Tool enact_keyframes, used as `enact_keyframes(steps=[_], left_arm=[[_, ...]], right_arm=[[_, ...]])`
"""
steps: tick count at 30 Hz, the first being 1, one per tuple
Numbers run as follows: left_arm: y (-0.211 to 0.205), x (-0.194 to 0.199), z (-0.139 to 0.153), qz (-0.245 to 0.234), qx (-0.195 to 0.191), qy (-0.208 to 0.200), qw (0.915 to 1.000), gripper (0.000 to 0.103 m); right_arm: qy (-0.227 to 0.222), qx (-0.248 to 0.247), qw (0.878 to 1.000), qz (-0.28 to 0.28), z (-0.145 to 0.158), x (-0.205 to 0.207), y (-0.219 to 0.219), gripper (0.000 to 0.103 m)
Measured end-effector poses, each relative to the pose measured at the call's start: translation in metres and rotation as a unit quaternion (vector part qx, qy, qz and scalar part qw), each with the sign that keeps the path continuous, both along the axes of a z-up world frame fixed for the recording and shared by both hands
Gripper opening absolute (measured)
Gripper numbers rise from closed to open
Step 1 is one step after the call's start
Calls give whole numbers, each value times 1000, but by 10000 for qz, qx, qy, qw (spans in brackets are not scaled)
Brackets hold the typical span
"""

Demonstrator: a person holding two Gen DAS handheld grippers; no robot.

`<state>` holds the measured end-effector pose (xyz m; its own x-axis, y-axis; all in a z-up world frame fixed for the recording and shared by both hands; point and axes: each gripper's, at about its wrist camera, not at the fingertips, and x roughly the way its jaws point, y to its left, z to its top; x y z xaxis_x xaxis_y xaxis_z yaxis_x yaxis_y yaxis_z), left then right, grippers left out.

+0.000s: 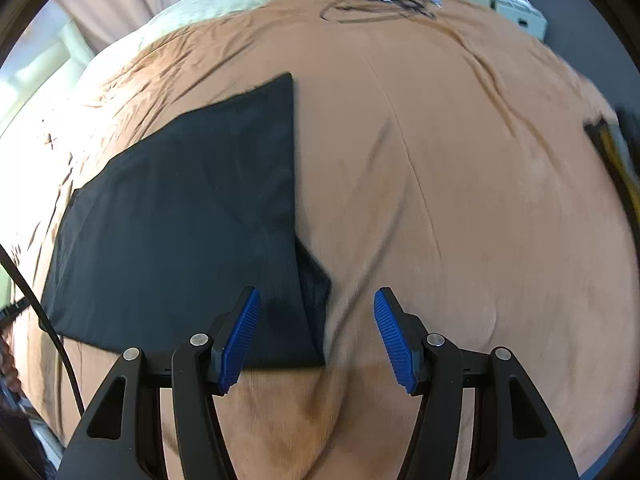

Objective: Fold small clothes

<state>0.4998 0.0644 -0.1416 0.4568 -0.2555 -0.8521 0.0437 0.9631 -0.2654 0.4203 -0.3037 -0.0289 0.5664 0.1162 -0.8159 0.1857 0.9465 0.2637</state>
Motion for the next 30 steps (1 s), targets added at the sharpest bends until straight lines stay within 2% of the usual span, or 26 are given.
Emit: enact_keyframes(steps=[6, 12, 15, 16, 19, 20, 23, 26, 30], left_arm=[[0, -15, -18, 31, -366, 106, 9993, 40], [-5, -20, -23, 38, -273, 226, 9994, 40], [2, -26, -25, 152, -445, 333, 9983, 40], [3, -28, -25, 175, -471, 350, 9981, 41], [11, -32, -28, 336, -662, 425, 9963, 55], [12, -34, -28, 378, -714, 397, 9959, 56], [9, -34, -31, 396, -831, 384, 9950, 56], [8, -32, -36, 514, -1040, 457, 9922, 55], [11, -31, -37, 704, -1128, 453, 9901, 43]], right_arm=[[24, 651, 9975, -284, -13, -33, -7, 57], [-107, 1157, 9924, -395, -17, -46, -10, 57], [-156, 1451, 9881, -479, -21, -50, -11, 57], [-182, 1542, 9866, -508, -23, -51, -12, 57], [-242, 1769, 9825, -528, -29, -51, -12, 57], [-238, 1818, 9815, -547, -31, -50, -13, 57], [-241, 2031, 9764, -690, -39, -46, -18, 57], [-360, 2338, 9673, -914, -43, -43, -26, 50], [-343, 2574, 9592, -1118, -47, -41, -35, 47]])
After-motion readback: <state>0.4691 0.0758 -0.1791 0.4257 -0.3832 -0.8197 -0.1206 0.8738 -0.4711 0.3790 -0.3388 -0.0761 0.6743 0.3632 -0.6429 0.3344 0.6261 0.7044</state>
